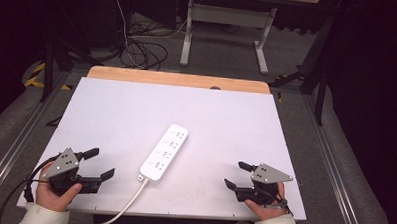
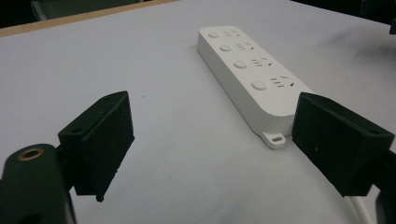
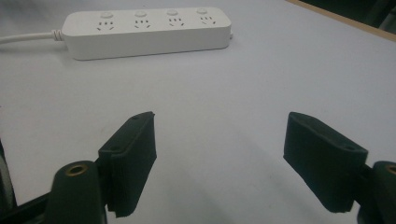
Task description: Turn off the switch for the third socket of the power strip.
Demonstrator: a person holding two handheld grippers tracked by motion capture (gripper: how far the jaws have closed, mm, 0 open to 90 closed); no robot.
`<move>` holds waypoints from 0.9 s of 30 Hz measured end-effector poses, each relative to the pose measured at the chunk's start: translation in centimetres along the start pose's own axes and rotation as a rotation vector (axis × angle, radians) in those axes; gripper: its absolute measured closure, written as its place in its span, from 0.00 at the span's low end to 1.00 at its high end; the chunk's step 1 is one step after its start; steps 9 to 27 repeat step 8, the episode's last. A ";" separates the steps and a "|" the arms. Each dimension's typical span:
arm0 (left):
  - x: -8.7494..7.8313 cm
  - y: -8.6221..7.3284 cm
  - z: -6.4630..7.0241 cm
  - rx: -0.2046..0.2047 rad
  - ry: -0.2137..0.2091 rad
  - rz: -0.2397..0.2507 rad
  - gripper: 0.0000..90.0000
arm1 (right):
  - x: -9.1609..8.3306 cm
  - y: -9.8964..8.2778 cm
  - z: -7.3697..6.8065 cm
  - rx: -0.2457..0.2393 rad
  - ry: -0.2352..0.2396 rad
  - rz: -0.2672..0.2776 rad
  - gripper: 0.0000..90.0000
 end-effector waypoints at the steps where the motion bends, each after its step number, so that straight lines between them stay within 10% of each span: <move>1: 0.0 0.0 0.0 -0.002 -0.001 -0.004 0.15 | 0.0 0.0 0.0 -0.001 0.000 -0.001 0.29; 27: 0.0 0.1 0.1 -0.031 -0.021 -0.012 0.16 | 0.1 0.0 0.0 -0.003 0.000 -0.002 0.29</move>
Point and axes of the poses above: each handheld gripper's, and its own axes: x roughly forward along the jaws, y roughly out of its top, z roughly to its right, the point moved 4 cm from there along x, roughly forward along the jaws, and after that the axes turned 1 degree about -z, right-handed, at the moved point
